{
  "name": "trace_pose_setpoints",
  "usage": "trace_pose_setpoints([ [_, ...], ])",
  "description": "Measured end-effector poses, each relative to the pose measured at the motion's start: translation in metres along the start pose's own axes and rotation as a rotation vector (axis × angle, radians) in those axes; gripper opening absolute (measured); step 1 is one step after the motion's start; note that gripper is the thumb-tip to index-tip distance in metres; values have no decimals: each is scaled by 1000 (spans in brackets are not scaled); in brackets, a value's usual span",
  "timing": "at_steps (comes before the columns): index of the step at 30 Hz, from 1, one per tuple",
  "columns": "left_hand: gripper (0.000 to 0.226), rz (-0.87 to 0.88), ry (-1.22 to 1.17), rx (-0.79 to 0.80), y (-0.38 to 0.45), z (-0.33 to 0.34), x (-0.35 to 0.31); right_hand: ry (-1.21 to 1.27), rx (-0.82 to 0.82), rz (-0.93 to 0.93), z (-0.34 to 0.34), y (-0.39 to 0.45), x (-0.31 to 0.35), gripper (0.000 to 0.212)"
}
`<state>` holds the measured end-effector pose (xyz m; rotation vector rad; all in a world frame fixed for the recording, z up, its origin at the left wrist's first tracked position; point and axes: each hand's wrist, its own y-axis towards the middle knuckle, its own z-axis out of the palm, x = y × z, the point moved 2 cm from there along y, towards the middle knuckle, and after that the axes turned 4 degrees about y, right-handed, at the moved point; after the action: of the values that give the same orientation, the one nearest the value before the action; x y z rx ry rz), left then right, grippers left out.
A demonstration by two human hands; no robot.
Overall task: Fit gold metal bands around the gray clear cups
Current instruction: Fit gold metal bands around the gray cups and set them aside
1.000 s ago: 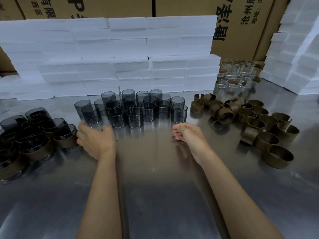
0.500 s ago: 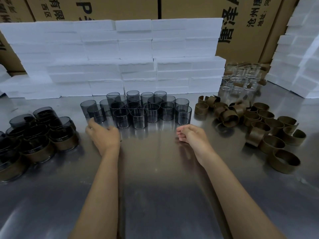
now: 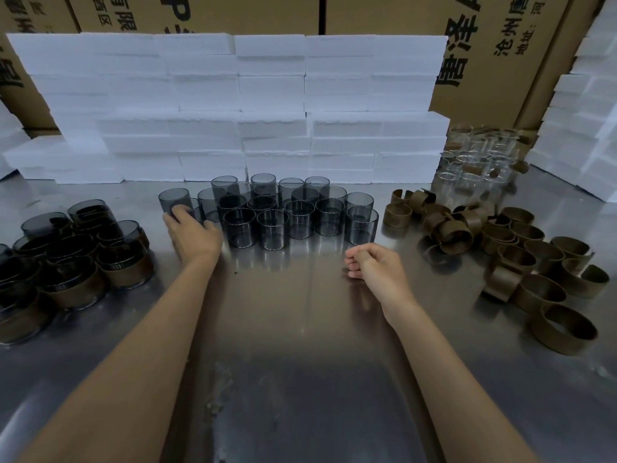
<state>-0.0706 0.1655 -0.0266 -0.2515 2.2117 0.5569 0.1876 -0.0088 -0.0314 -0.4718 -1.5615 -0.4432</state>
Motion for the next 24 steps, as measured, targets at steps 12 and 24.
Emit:
trace_pose_setpoints([
  [12,36,231,-258,-293,-36,-20,-29,28,4,10,-1,0,1,27],
  [24,51,-113,-967,588,-129,4,-122,400,29,153,-7,-2,18,40],
])
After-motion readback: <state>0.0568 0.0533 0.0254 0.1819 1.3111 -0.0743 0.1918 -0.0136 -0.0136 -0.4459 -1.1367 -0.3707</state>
